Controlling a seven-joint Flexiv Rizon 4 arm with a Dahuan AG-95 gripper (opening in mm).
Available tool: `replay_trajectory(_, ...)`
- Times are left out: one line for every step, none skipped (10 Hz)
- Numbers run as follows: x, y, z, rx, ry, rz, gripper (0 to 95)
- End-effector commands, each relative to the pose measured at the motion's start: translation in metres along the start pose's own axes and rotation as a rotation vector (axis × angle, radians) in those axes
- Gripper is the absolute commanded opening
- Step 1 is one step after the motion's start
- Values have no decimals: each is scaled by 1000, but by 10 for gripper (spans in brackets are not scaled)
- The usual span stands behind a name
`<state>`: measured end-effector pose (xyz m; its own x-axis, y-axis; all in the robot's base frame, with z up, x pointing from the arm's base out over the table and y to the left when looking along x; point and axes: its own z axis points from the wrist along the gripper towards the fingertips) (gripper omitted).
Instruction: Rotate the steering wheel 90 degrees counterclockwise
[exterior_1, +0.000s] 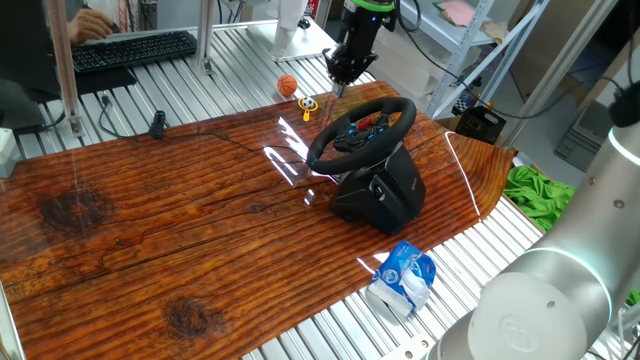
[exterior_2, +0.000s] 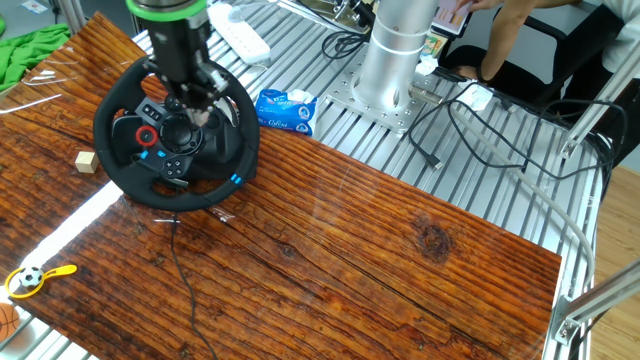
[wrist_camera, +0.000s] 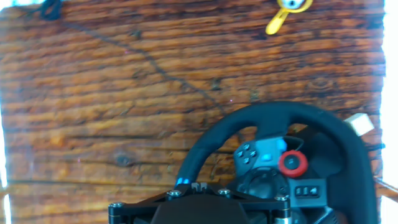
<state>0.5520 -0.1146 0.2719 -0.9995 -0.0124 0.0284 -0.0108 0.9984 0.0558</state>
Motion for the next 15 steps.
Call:
replay_trajectory(6,5,-3,5,-11,-15,0)
replay_trajectory(8,6,-5,2,-11,-24,0)
replay_trajectory(10,8,-7,3,-11,-39,0)
replay_trajectory(12,10,-9,4,0,-64,0)
replay_trajectory(13,10,-9,3,7,-76,0)
replay_trajectory(16,11,-10,-5,9,-91,0)
replay_trajectory(18,11,-10,0,9,-100,0)
replay_trajectory(19,11,-10,0,8,-101,0)
replay_trajectory(21,12,-11,6,12,-102,0)
replay_trajectory(21,12,-12,5,14,-94,0)
replay_trajectory(24,14,-13,8,20,-92,0)
replay_trajectory(25,14,-12,6,19,-91,0)
replay_trajectory(27,14,-12,10,18,-92,0)
replay_trajectory(28,14,-12,13,17,-89,0)
replay_trajectory(28,14,-12,16,18,-88,0)
